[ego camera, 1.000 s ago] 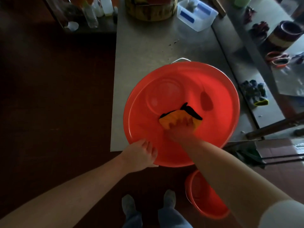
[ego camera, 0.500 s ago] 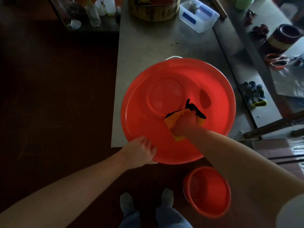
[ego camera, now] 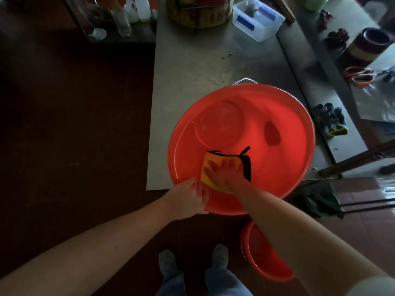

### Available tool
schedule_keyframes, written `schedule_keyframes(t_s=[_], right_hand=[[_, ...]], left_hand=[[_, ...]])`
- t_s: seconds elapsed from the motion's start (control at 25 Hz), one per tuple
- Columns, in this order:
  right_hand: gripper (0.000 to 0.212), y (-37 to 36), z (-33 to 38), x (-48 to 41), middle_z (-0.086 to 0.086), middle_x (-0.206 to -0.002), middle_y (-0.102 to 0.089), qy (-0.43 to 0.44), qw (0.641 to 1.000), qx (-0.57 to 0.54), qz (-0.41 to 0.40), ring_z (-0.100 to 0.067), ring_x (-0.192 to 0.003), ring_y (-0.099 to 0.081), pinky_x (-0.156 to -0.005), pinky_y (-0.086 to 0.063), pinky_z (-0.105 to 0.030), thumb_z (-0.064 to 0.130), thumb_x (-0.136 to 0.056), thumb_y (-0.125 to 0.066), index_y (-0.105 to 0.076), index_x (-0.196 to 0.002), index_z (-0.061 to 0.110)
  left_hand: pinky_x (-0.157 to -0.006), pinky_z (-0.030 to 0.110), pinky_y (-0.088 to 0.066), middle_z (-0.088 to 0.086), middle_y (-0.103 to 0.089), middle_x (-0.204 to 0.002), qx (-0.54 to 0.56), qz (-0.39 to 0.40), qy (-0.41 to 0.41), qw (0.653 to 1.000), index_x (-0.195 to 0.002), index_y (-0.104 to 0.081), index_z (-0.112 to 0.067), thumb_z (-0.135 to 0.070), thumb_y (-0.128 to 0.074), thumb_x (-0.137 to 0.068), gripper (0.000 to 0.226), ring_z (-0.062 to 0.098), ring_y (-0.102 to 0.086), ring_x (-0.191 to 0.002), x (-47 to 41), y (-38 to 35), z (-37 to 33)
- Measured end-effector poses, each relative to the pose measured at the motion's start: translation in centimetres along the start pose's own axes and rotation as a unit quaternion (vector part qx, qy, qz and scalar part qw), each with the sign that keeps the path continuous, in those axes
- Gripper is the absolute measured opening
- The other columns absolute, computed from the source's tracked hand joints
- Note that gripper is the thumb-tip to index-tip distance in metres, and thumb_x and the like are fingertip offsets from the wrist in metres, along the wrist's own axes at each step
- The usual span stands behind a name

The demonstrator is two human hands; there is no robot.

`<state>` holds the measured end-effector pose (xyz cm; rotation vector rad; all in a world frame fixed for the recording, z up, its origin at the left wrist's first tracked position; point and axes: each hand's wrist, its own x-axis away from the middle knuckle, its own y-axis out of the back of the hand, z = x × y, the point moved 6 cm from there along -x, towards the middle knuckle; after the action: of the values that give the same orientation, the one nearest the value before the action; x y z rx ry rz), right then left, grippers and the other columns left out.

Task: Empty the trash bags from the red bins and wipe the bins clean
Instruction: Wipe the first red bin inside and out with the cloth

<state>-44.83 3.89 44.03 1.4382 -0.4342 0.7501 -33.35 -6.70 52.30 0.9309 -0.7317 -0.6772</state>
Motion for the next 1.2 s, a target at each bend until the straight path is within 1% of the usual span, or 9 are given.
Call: schedule_keyframes(t_s=[0.08, 0.2, 0.28, 0.36, 0.48, 0.6, 0.84, 1.08, 1.2], right_hand=[[0.065, 0.9, -1.5, 0.7, -0.012, -0.166, -0.013, -0.023, 1.0, -0.003, 0.006, -0.036, -0.153, -0.008, -0.116, 0.001, -0.065, 0.07, -0.097, -0.018, -0.021, -0.156, 0.043], [0.053, 3.9, -5.6, 2.5, -0.008, -0.135, -0.058, -0.036, 0.981, -0.189, 0.009, -0.03, -0.134, -0.037, -0.112, -0.021, -0.057, 0.069, -0.092, -0.041, -0.067, -0.122, 0.034], [0.059, 5.9, -7.7, 2.1, -0.012, -0.15, -0.044, -0.068, 0.992, -0.052, -0.098, -0.03, -0.143, -0.026, -0.12, -0.01, -0.05, 0.065, -0.093, -0.045, -0.056, -0.138, 0.029], [0.068, 4.4, -6.2, 2.3, -0.01, -0.164, -0.02, -0.057, 0.99, 0.103, -0.072, -0.035, -0.152, -0.009, -0.119, 0.004, -0.06, 0.07, -0.097, -0.028, -0.029, -0.156, 0.036], [0.074, 0.3, -1.9, 2.9, -0.003, -0.169, 0.002, -0.014, 0.998, 0.056, 0.02, -0.038, -0.154, 0.005, -0.116, 0.005, -0.067, 0.076, -0.095, -0.018, -0.007, -0.159, 0.042], [0.073, -1.0, -1.0, 3.0, 0.002, -0.17, 0.005, 0.028, 0.998, 0.054, 0.035, -0.035, -0.154, 0.006, -0.118, 0.003, -0.064, 0.075, -0.094, -0.02, -0.003, -0.158, 0.044], [0.068, 3.1, -6.9, 4.5, -0.001, -0.167, -0.015, -0.007, 0.962, 0.268, -0.046, -0.034, -0.152, -0.005, -0.116, 0.0, -0.063, 0.071, -0.09, -0.019, -0.025, -0.153, 0.046], [0.069, -1.3, -1.8, 7.8, 0.003, -0.169, 0.001, -0.007, 0.997, 0.067, 0.023, -0.035, -0.154, 0.005, -0.117, 0.004, -0.064, 0.071, -0.095, -0.016, -0.006, -0.158, 0.045], [0.071, -1.8, -0.9, 9.4, 0.007, -0.169, 0.002, 0.028, 0.998, 0.045, 0.016, -0.031, -0.155, 0.006, -0.119, 0.002, -0.06, 0.074, -0.092, -0.013, 0.0, -0.157, 0.047]], left_hand=[[-0.091, 0.042, -0.053, 0.023, -0.071, -0.105, 0.0, 0.004, 0.004, 1.0, -0.116, -0.06, 0.002, -0.059, -0.019, -0.103, 0.075, 0.035, -0.07, -0.094, 0.1, 0.1, 0.2], [-0.097, 0.046, -0.051, 0.024, -0.069, -0.112, -0.003, -0.014, 0.007, 1.0, -0.12, -0.057, 0.002, -0.047, -0.016, -0.104, 0.066, 0.036, -0.069, -0.1, 0.4, 0.7, -0.1], [-0.094, 0.043, -0.053, 0.022, -0.072, -0.107, -0.015, -0.018, 0.007, 1.0, -0.117, -0.06, 0.0, -0.049, -0.012, -0.101, 0.07, 0.034, -0.071, -0.096, 0.3, 1.0, 0.1], [-0.089, 0.042, -0.055, 0.022, -0.073, -0.099, -0.018, -0.009, 0.005, 1.0, -0.11, -0.063, 0.0, -0.06, -0.018, -0.101, 0.075, 0.034, -0.072, -0.089, -0.1, 0.6, 0.2], [-0.086, 0.042, -0.054, 0.02, -0.072, -0.091, -0.02, -0.005, -0.002, 1.0, -0.104, -0.065, -0.001, -0.068, -0.026, -0.099, 0.078, 0.035, -0.071, -0.082, -0.1, -0.3, 0.1], [-0.091, 0.045, -0.052, 0.023, -0.071, -0.096, -0.018, 0.006, 0.003, 1.0, -0.109, -0.063, 0.0, -0.066, -0.024, -0.1, 0.078, 0.036, -0.071, -0.087, 0.3, -1.1, 0.1], [-0.08, 0.032, -0.054, 0.007, -0.074, -0.083, -0.01, -0.021, 0.011, 1.0, -0.098, -0.07, -0.013, -0.071, -0.028, -0.096, 0.072, 0.024, -0.07, -0.074, -0.4, 1.7, 0.5], [-0.088, 0.038, -0.05, 0.009, -0.073, -0.095, -0.01, -0.03, -0.012, 0.999, -0.105, -0.067, -0.01, -0.066, -0.032, -0.1, 0.067, 0.028, -0.069, -0.085, 0.3, 2.6, 0.8], [-0.084, 0.037, -0.052, 0.009, -0.073, -0.092, -0.009, -0.027, 0.008, 1.0, -0.104, -0.069, -0.011, -0.068, -0.033, -0.098, 0.068, 0.028, -0.069, -0.082, 0.6, 2.1, 1.2]])
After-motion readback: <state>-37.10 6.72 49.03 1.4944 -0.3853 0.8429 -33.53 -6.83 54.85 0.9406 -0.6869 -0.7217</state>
